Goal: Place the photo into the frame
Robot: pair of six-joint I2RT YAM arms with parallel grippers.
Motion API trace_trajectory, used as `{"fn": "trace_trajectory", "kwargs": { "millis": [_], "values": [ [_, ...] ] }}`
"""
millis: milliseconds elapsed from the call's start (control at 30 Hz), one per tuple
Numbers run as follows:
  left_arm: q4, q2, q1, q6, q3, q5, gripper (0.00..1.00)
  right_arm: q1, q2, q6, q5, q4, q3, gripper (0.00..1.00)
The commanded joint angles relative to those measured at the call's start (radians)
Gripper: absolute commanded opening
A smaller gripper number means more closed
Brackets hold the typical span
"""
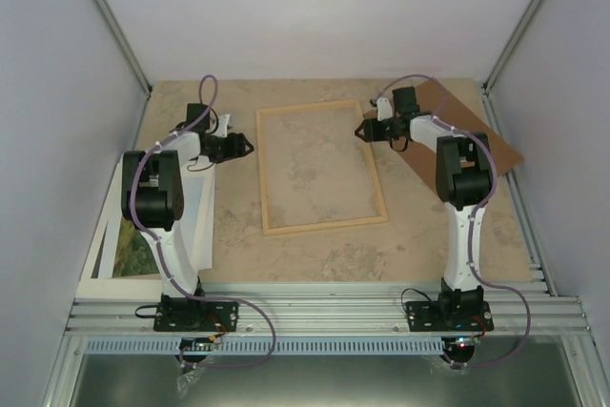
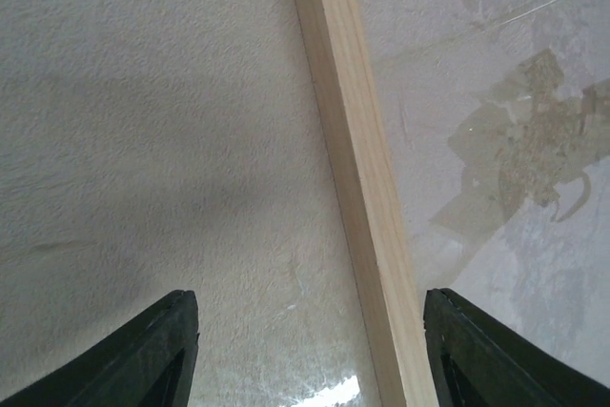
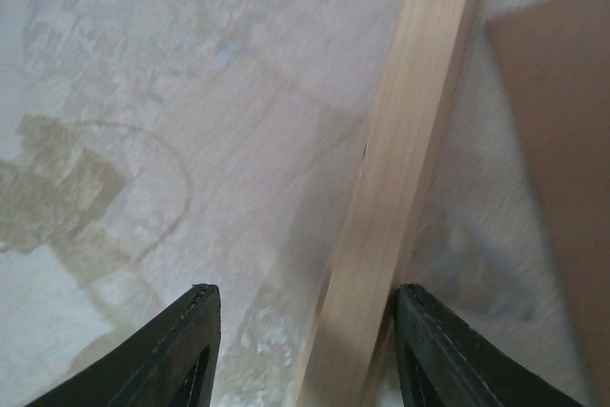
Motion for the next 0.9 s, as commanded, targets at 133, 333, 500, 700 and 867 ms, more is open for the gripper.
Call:
{"fn": "trace_trajectory", "kwargs": {
  "millis": [133, 333, 500, 700, 867],
  "values": [
    [-0.046, 0.031, -0.004, 0.054, 0.032, 0.079, 0.6, 0.005, -0.071, 0.111, -0.155, 0.039, -0.17, 0.49],
    [-0.07, 0.029, -0.004, 0.078, 0.022, 0.103, 0.52, 0.007, -0.15, 0.169, -0.201, 0.081, -0.294, 0.47],
    [-0.07, 0.011, -0.004, 0.081, -0.019, 0.127, 0.49, 0.008, -0.203, 0.177, -0.21, 0.115, -0.382, 0.47],
    [-0.07, -0.032, -0.004, 0.081, -0.057, 0.121, 0.51, -0.002, -0.244, 0.112, -0.234, 0.08, -0.358, 0.49],
    [-0.056, -0.113, 0.002, 0.11, -0.049, 0.066, 0.65, -0.067, -0.295, -0.074, -0.231, -0.045, -0.291, 0.59]
  ]
}}
